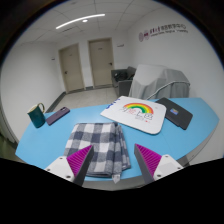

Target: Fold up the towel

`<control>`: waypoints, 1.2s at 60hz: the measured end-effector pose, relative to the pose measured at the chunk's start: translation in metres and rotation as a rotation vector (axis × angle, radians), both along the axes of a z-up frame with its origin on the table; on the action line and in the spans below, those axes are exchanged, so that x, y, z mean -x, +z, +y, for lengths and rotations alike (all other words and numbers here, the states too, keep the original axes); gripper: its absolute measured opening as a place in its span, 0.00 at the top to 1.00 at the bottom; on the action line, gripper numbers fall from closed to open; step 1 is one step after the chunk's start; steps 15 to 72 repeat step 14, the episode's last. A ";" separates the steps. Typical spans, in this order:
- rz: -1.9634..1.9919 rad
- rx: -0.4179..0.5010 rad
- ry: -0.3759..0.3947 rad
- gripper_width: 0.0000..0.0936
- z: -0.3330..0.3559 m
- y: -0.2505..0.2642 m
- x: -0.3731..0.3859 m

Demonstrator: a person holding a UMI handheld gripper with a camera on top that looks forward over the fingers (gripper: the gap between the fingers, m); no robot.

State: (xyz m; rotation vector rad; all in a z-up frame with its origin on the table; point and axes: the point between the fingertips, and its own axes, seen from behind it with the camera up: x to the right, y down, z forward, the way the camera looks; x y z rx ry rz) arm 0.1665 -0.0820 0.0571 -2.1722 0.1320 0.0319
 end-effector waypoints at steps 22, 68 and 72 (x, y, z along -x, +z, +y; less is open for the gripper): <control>0.044 -0.041 -0.035 0.11 -0.086 0.038 -0.057; 0.044 -0.041 -0.035 0.11 -0.086 0.038 -0.057; 0.044 -0.041 -0.035 0.11 -0.086 0.038 -0.057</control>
